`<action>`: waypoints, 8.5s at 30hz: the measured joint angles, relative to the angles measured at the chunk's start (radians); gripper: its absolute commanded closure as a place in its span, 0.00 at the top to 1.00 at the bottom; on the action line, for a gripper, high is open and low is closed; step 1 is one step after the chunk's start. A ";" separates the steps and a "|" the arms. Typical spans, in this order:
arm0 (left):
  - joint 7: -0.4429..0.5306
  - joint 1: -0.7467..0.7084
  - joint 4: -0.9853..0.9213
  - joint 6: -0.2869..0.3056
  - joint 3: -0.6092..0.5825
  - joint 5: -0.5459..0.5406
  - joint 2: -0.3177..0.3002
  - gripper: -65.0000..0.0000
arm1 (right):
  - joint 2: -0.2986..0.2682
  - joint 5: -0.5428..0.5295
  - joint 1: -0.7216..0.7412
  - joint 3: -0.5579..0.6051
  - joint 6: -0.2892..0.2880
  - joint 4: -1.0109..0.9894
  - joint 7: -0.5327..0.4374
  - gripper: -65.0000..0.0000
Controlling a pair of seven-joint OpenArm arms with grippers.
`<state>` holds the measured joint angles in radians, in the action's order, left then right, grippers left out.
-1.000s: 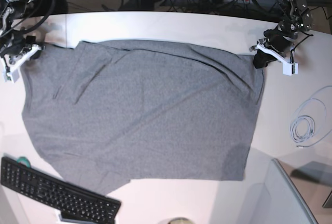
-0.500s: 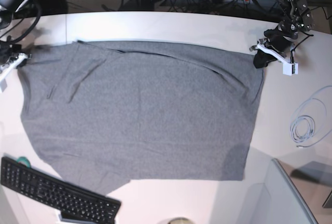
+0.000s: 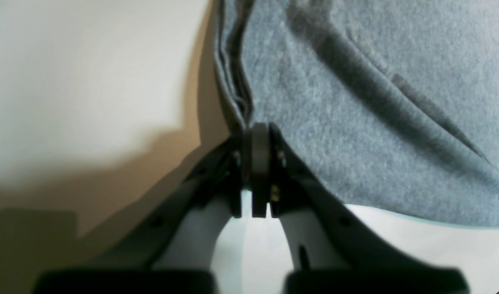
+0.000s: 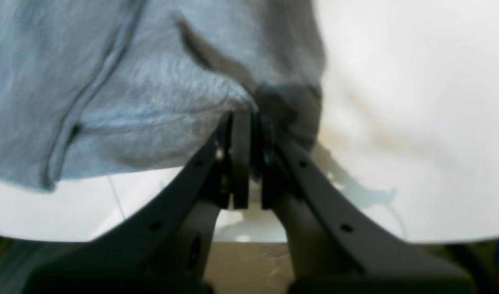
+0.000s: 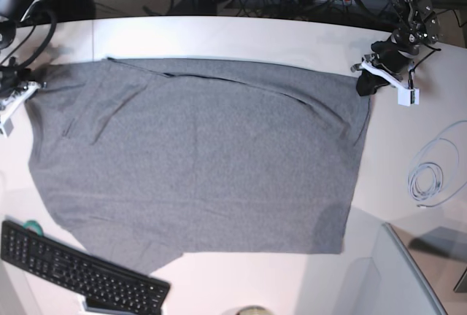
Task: Layout the t-shirt on the table in an organized manner, then fold the t-shirt properly
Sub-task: 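Hold the shirt edge with both grippers and adjust the right gripper's grip, then lift and drag the grey shirt edge away with both grippers, then release the shirt edge and move both grippers inward over the shirt, then grasp the shirt's side edges with both grippers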
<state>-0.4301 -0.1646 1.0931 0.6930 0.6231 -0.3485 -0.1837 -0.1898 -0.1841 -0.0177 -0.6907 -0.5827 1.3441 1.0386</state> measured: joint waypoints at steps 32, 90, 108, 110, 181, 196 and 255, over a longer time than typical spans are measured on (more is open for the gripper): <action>0.000 -0.006 0.003 0.000 0.000 -0.007 0.002 0.00 | 0.328 -0.076 -0.061 -0.492 -0.098 0.224 -0.056 0.72; -0.150 0.005 0.258 0.011 0.003 0.004 0.036 0.00 | 0.149 -0.080 0.118 -0.525 -0.114 0.161 0.245 0.00; -0.293 -0.011 0.449 -0.009 0.017 0.003 0.058 0.00 | 0.080 -0.123 0.161 -0.365 0.105 0.185 0.362 0.00; -0.281 -0.068 0.449 -0.011 0.017 0.004 0.056 0.00 | 0.085 -0.188 0.099 -0.380 0.106 0.159 0.347 0.00; -0.071 -0.232 0.262 -0.013 0.181 0.003 0.097 0.66 | 0.138 -0.232 -0.150 -0.420 0.074 0.183 0.050 0.74; -0.075 -0.177 0.453 -0.011 0.116 0.006 0.098 0.00 | 0.066 -0.215 -0.114 -0.135 0.066 0.250 -0.128 0.27; 0.154 0.123 -0.010 -0.079 -0.055 0.214 0.113 0.00 | -0.149 -0.203 0.267 0.311 0.073 -0.505 -0.479 0.01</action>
<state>-0.2760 -0.0418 1.0832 0.6140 0.5678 -0.1345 -0.0711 -0.3389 -0.3874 0.2493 -0.3798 -0.5095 0.8394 0.5598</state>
